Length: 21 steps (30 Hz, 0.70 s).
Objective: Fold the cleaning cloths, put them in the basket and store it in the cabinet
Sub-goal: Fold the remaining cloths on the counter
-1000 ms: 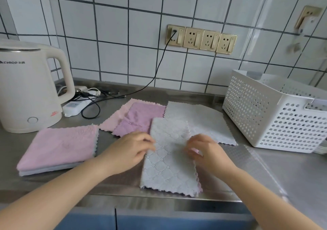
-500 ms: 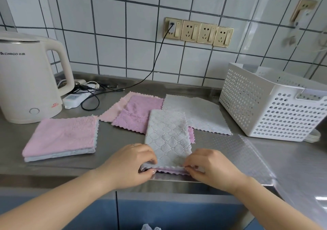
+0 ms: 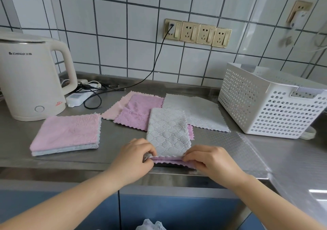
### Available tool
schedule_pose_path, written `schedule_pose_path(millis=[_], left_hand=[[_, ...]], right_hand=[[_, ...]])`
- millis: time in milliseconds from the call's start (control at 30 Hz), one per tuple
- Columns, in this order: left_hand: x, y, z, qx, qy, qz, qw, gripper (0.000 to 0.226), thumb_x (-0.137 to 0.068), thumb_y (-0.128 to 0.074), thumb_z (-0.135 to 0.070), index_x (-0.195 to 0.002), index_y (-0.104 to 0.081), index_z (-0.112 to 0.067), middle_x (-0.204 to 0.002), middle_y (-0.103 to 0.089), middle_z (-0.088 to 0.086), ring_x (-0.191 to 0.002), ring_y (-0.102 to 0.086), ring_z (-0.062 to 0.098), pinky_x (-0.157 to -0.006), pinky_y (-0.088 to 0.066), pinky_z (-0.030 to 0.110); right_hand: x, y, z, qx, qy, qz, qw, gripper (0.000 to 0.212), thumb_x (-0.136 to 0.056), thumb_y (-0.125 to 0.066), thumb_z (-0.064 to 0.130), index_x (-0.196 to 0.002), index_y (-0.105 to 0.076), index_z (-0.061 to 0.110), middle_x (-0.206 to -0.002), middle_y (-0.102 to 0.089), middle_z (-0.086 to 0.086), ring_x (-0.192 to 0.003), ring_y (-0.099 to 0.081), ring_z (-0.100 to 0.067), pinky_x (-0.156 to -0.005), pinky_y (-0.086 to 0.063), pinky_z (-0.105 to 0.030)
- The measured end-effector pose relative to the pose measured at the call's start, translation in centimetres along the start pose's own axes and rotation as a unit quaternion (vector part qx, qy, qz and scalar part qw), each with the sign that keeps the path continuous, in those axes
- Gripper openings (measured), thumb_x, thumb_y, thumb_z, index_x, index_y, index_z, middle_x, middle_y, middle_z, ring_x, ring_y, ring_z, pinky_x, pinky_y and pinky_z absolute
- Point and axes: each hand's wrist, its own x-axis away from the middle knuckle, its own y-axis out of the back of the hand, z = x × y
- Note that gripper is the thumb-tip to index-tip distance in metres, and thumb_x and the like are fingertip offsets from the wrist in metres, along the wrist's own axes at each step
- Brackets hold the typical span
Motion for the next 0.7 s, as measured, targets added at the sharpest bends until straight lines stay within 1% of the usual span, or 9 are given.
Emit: schedule_pose_path(millis=[100, 167, 200, 233, 300, 433, 533, 633, 700], left_hand=[[0.4, -0.2, 0.2, -0.042, -0.022, -0.008, 0.999, 0.016, -0.073, -0.057, -0.022, -0.084, -0.065, -0.031, -0.088, -0.051, -0.021, -0.085, -0.042, 0.006, -0.073, -0.027, 0.016], [0.5, 0.0, 0.0, -0.057, -0.03, -0.004, 0.998, 0.018, -0.078, -0.061, -0.017, -0.09, -0.068, -0.03, -0.091, -0.049, -0.021, -0.087, -0.042, 0.004, -0.075, -0.027, 0.02], [0.6, 0.1, -0.1, -0.061, -0.03, 0.003, 0.998, 0.02, -0.08, -0.06, -0.016, -0.093, -0.068, -0.029, -0.093, -0.05, -0.02, -0.089, -0.043, 0.004, -0.076, -0.027, 0.022], [0.6, 0.3, -0.1, -0.065, -0.034, 0.01, 0.997, 0.021, -0.082, -0.059, -0.016, -0.095, -0.069, -0.029, -0.095, -0.053, -0.019, -0.092, -0.046, 0.005, -0.078, -0.028, 0.023], [0.6, 0.6, 0.0, -0.074, -0.056, 0.019, 0.995, 0.024, -0.082, -0.056, -0.018, -0.097, -0.07, -0.03, -0.099, -0.059, -0.017, -0.095, -0.05, 0.007, -0.08, -0.031, 0.025], [0.9, 1.0, 0.7, -0.132, -0.15, 0.012, 0.98, 0.029, -0.078, -0.046, -0.031, -0.088, -0.072, -0.037, -0.088, -0.063, -0.022, -0.085, -0.057, 0.002, -0.076, -0.044, 0.026], [1.0, 1.4, 2.1, -0.138, -0.214, 0.034, 0.966, 0.028, -0.088, -0.044, -0.035, -0.096, -0.071, -0.034, -0.094, -0.066, -0.021, -0.087, -0.058, -0.001, -0.084, -0.04, 0.02], [0.7, 2.1, 3.2, -0.14, -0.265, 0.068, 0.952, 0.044, -0.1, -0.027, -0.04, -0.104, -0.069, -0.028, -0.105, -0.069, -0.018, -0.095, -0.061, -0.001, -0.087, -0.037, 0.018], [0.5, 2.4, 3.5, -0.143, -0.296, 0.064, 0.942, 0.046, -0.101, -0.025, -0.038, -0.105, -0.07, -0.027, -0.107, -0.069, -0.017, -0.098, -0.06, -0.002, -0.09, -0.039, 0.02]], right_hand=[[0.2, -0.1, 0.3, 0.021, 0.02, -0.014, 0.999, 0.018, -0.091, -0.055, 0.031, -0.093, -0.072, 0.027, -0.099, -0.066, 0.017, -0.08, -0.065, -0.001, -0.061, -0.052, -0.017], [0.5, -0.1, 0.1, 0.04, 0.029, -0.02, 0.999, 0.012, -0.085, -0.062, 0.021, -0.09, -0.072, 0.025, -0.098, -0.066, 0.015, -0.076, -0.064, -0.004, -0.059, -0.05, -0.015], [0.6, -0.1, 0.0, 0.047, 0.029, -0.018, 0.998, 0.015, -0.081, -0.067, 0.015, -0.09, -0.071, 0.025, -0.098, -0.066, 0.014, -0.075, -0.064, -0.005, -0.059, -0.049, -0.016], [0.7, -0.1, -0.1, 0.053, 0.031, -0.014, 0.998, 0.019, -0.078, -0.069, 0.011, -0.091, -0.071, 0.025, -0.099, -0.066, 0.014, -0.074, -0.064, -0.007, -0.058, -0.05, -0.017], [1.0, -0.3, -0.1, 0.058, 0.04, -0.005, 0.998, 0.015, -0.084, -0.064, 0.015, -0.094, -0.071, 0.025, -0.1, -0.065, 0.013, -0.074, -0.064, -0.008, -0.057, -0.051, -0.019], [1.6, -0.7, 0.0, 0.035, 0.027, 0.029, 0.999, 0.016, -0.092, -0.055, 0.029, -0.099, -0.07, 0.027, -0.103, -0.063, 0.015, -0.079, -0.064, -0.005, -0.061, -0.053, -0.021], [1.9, -0.8, -0.3, 0.034, 0.013, 0.053, 0.998, 0.021, -0.094, -0.05, 0.031, -0.1, -0.07, 0.026, -0.106, -0.062, 0.014, -0.082, -0.064, -0.004, -0.064, -0.054, -0.021], [1.4, -0.6, -0.4, 0.076, 0.025, 0.042, 0.996, 0.023, -0.091, -0.05, 0.029, -0.088, -0.071, 0.023, -0.099, -0.064, 0.011, -0.076, -0.064, -0.006, -0.059, -0.054, -0.023], [0.9, -0.6, -0.2, 0.097, 0.035, 0.027, 0.994, 0.015, -0.086, -0.056, 0.026, -0.081, -0.069, 0.023, -0.091, -0.065, 0.012, -0.075, -0.063, -0.007, -0.064, -0.053, -0.024]])
